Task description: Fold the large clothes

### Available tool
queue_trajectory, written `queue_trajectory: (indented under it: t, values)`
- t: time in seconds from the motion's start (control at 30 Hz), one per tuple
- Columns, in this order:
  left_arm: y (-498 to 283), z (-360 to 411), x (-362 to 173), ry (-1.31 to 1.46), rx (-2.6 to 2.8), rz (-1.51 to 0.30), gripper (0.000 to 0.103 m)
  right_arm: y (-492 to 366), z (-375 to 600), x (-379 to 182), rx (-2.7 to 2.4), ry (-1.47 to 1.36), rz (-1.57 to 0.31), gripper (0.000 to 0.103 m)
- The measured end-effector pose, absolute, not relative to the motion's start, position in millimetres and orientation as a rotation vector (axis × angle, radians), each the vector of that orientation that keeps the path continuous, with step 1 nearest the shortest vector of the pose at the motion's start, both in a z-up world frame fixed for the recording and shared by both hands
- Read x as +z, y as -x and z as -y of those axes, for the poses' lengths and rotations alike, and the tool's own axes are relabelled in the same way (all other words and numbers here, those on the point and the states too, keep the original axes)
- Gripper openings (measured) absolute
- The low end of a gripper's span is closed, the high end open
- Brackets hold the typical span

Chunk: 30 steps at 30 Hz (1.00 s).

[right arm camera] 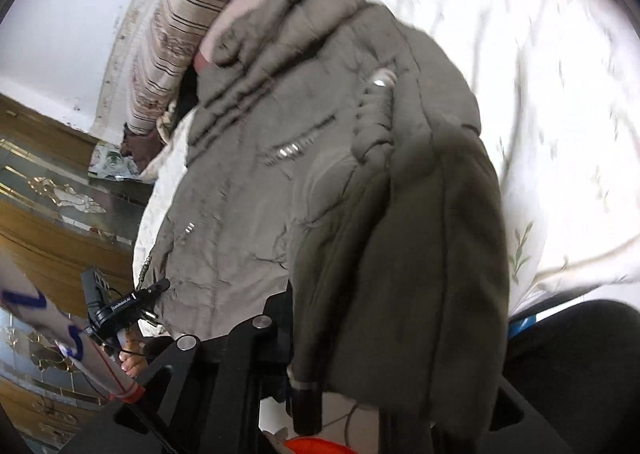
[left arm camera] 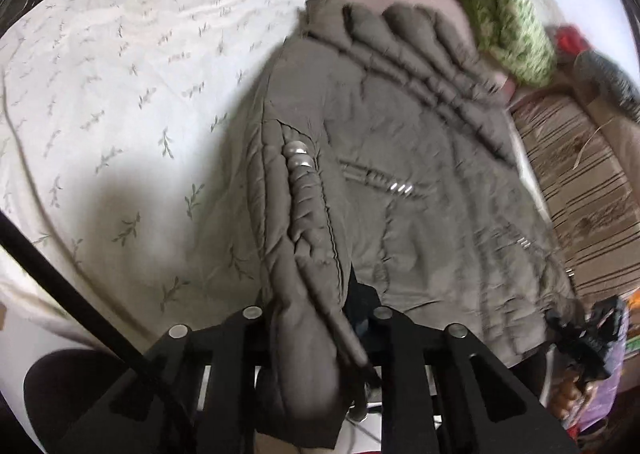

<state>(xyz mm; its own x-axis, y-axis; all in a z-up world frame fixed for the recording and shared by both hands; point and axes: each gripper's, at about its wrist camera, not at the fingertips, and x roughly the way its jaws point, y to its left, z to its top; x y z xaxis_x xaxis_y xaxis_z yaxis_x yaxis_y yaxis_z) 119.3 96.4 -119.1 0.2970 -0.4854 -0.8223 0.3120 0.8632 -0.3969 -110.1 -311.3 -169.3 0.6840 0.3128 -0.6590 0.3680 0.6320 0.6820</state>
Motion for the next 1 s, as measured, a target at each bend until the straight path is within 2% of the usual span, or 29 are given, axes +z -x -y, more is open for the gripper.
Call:
queue_trajectory:
  t: [0.23,0.53,0.67,1.0]
  values:
    - [-84.1,-120.4,-85.0,0.249,-0.574,-1.120,0.017,141.6,315.6,-128.6,0.013,-0.909,-0.767,0.016]
    - [-38.1,-140.7,-103.5,0.208,-0.542,-1.152,0.017,190.2,298.4,-116.9,0.020,-0.839,-0.817,0.016]
    - [-46.3,-128.7,-97.9,0.174,-0.518,-1.137,0.017,178.0,295.2,-112.8,0.008,-0.821,-0.833,0.016]
    - [-111.7,-83.8,-21.7,0.182,-0.524,-0.970,0.017,106.8,314.1,-56.5,-0.005,-0.751,-0.703,0.015]
